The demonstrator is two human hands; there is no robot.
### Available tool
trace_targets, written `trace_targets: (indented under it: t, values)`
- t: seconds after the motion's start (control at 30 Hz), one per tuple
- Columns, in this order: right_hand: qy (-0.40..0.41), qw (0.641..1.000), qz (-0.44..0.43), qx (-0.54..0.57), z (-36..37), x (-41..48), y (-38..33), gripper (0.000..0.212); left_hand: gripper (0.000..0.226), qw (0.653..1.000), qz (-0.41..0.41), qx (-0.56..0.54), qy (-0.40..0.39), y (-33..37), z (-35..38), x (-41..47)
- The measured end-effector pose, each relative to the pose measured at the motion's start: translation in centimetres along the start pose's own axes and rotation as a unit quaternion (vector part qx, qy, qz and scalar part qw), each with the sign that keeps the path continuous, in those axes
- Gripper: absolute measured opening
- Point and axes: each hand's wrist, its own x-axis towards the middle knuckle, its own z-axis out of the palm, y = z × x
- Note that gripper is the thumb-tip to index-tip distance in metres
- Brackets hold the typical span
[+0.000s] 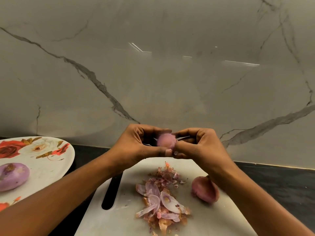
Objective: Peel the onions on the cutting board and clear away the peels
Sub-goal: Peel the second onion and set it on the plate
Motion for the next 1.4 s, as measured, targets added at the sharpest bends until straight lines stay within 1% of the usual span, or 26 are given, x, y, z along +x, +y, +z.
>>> trace_targets:
  t: [0.13,0.3,0.47,0.53,0.67,0.77,0.9,1.03,1.13,1.2,1.27,1.4]
  values:
    - [0.027,0.999,-0.033,-0.023,0.2,-0.4,0.0,0.024,0.056,1.000,0.009,0.001,0.008,0.1,0.2,-0.1]
    - [0.036,0.999,-0.033,-0.025,0.6,-0.5,-0.1,0.025,0.054,1.000,-0.004,-0.019,0.012,0.2,0.5,-0.2]
    - [0.067,0.995,-0.051,-0.050,0.6,-0.5,0.2,0.025,0.052,0.996,-0.030,-0.089,-0.006,0.1,0.7,-0.4]
    - [0.075,0.995,-0.051,-0.038,0.3,-0.3,0.1,0.024,0.053,0.992,-0.037,-0.119,-0.013,0.3,0.7,-0.4]
    - [0.035,0.999,-0.033,0.002,-0.1,-0.2,-0.4,0.022,0.049,0.985,-0.062,-0.160,-0.028,0.5,0.1,-0.3]
    - [0.032,0.999,-0.020,0.008,-0.4,0.0,-0.3,0.025,0.050,0.975,-0.084,-0.200,-0.043,0.3,0.0,-0.1]
    - [0.047,0.998,-0.030,-0.041,-0.7,0.4,0.0,0.026,0.056,0.966,-0.110,-0.231,-0.041,0.0,-0.1,0.0]
    - [0.042,0.996,-0.035,-0.076,-0.9,0.5,0.3,0.021,0.052,0.956,-0.115,-0.264,-0.053,-0.4,-0.2,0.0]
    - [0.039,0.992,-0.021,-0.118,-1.3,0.7,0.8,0.017,0.047,0.948,-0.091,-0.300,-0.045,0.0,-0.6,0.2]
    - [0.020,0.995,-0.004,-0.097,-1.4,0.7,0.7,0.016,0.045,0.947,-0.073,-0.310,-0.033,0.4,-1.2,0.3]
    - [-0.017,0.998,0.009,-0.063,-1.4,0.5,0.2,0.016,0.044,0.952,-0.063,-0.297,-0.033,0.6,-1.6,0.3]
    - [-0.076,0.996,0.029,-0.041,-1.2,0.0,-0.3,0.013,0.042,0.964,-0.079,-0.251,-0.046,0.1,-0.8,0.0]
